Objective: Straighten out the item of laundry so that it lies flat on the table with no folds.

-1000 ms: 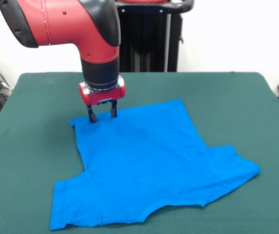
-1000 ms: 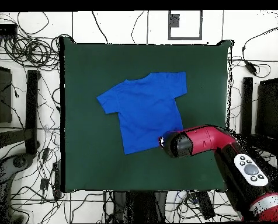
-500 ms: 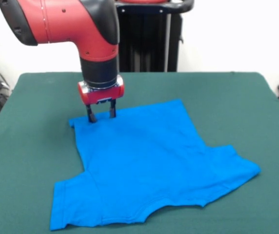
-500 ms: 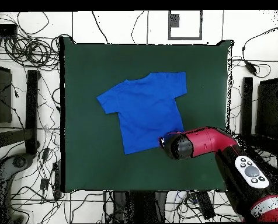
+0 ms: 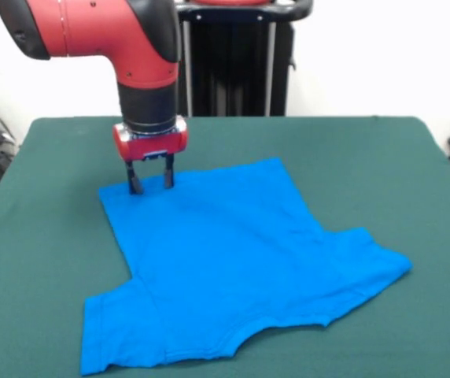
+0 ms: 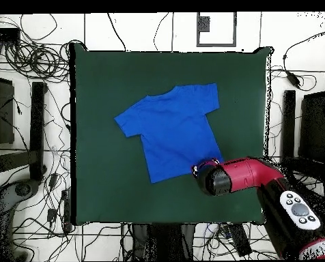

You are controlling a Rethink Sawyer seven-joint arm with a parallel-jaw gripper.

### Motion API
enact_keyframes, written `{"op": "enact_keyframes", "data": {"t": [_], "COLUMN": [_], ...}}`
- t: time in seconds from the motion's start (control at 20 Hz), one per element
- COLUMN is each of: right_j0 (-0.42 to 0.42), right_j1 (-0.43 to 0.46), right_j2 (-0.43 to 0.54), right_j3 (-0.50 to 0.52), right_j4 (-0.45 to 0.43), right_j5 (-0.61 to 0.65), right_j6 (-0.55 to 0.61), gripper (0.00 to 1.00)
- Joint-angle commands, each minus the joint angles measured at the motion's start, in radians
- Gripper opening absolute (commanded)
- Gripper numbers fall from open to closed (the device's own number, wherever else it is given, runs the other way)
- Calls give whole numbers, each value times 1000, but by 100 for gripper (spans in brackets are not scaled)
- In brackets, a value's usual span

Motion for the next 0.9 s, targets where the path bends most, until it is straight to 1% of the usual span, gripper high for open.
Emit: {"op": "enact_keyframes", "data": {"t": [0.05,0.25,0.45,0.7,0.9], "right_j0": [-10,0,-3,6,1], "right_j1": [-5,-5,-9,-6,-48], "right_j2": [-99,-123,-122,-112,-80], "right_j3": [82,97,104,89,116], "right_j4": [-104,-114,-106,-81,-29], "right_j5": [-24,-45,-45,-25,9], "right_j6": [-16,5,0,-8,-35], "gripper": [100,100,100,100,100]}}
